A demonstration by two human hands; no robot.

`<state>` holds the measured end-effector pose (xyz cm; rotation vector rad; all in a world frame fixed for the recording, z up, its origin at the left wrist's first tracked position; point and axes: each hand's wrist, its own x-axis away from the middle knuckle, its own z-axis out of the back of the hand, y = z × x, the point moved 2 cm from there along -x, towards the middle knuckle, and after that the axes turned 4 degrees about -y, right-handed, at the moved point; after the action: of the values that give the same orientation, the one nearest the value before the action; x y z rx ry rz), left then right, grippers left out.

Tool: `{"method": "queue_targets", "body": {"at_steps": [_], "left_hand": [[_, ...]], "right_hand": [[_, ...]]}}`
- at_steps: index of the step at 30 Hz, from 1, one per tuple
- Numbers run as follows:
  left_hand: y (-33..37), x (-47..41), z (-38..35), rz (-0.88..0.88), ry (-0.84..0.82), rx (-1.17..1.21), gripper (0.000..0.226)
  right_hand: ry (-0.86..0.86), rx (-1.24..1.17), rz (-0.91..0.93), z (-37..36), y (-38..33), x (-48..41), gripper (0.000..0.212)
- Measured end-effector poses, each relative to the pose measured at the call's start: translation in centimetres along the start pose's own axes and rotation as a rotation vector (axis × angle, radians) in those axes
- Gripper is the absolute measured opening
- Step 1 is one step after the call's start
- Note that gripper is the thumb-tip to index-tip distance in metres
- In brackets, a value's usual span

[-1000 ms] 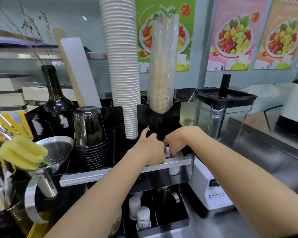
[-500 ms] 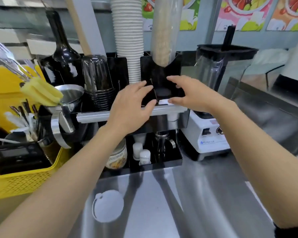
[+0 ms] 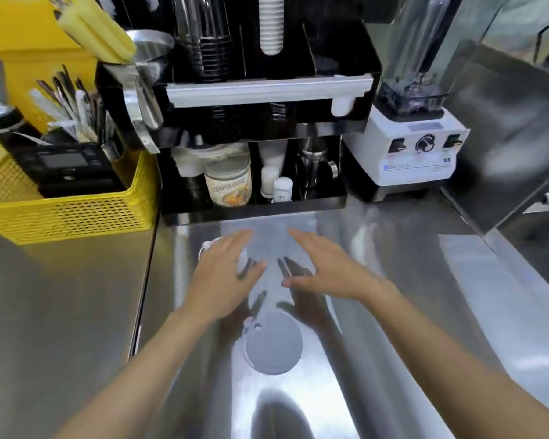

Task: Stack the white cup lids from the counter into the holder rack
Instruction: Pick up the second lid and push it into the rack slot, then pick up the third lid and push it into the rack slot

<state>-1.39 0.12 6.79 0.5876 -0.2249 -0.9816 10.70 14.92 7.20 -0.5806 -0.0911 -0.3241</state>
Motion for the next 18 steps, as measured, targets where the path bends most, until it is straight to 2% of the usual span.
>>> {"method": "queue_targets", "body": {"at_steps": [7,11,14,18], "left_hand": [[-2.0,6.1,-4.1,0.006,-0.254,0.05,0.08],[-2.2,8.1,-5.2,-0.02,-0.358,0.08,0.087],[-2.5,8.8,-5.7,-0.03,-0.376,0.093,0.092],[-2.4,8.2,-5.4,-0.019,-0.335,0.125,0.08]], "right_hand": [[-0.204,-0.031,-0.008,-6.8,-1.4,3.9,0.095],[-0.202,0.019,0.011,-9.1,-1.5,4.8,0.087],[-0.178,0.024,0.019,-9.9,-1.5,5.0,0.082],[-0.111,0.031,0.031,-9.4,-1.7,5.0,0.083]]}}
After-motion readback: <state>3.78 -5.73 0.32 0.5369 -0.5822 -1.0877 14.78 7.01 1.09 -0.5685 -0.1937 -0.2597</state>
